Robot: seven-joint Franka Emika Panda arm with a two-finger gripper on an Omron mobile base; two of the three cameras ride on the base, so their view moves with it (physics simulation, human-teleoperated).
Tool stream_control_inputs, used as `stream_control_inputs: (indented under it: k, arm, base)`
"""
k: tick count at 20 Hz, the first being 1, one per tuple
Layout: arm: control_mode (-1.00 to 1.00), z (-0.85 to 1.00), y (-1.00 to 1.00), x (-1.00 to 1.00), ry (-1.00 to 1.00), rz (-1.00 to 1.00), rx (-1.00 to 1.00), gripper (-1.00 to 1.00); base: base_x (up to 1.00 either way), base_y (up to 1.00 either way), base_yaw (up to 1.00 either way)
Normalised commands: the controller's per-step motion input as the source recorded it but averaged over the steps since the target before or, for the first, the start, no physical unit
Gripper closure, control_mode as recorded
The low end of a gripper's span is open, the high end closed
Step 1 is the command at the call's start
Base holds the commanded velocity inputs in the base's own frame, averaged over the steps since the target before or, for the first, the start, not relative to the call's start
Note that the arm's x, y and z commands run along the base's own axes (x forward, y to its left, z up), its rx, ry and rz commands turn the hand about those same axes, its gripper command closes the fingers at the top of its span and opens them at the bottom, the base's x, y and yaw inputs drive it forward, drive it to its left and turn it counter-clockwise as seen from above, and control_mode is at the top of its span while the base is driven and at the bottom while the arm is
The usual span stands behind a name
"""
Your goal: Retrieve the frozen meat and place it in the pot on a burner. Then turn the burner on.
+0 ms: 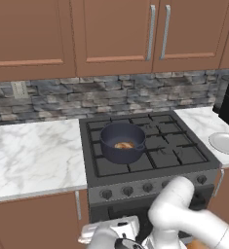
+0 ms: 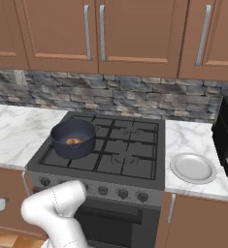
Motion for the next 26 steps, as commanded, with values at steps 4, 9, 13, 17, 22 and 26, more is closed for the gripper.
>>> stream_control_inputs:
  k: [4, 9, 13, 17, 22, 26]
  arm:
    - [-1.0, -0.45, -0.05, 0.01, -0.35, 0.2, -0.11, -1.0]
    - [-1.0, -0.09, -0.19, 0.02, -0.21, 0.08, 0.0, -1.0]
    - [-1.0, 0.0, 0.0, 0.0, 0.0, 0.0, 0.0, -1.0]
    - [-1.0, 0.0, -0.11, 0.1, 0.0, -0.1, 0.0, -1.0]
    - [-1.0, 0.0, -0.08, 0.31, 0.0, -0.2, 0.02, -1.0]
    - [-1.0, 0.0, 0.0, 0.18, 0.0, -0.21, 0.02, -1.0]
  base:
    - [0.0, 0.0, 0.0]
    - [0.0, 0.0, 0.0]
    - [0.0, 0.0, 0.0]
    - [0.0, 0.0, 0.0]
    - [0.0, 0.0, 0.0]
    - [0.0, 0.0, 0.0]
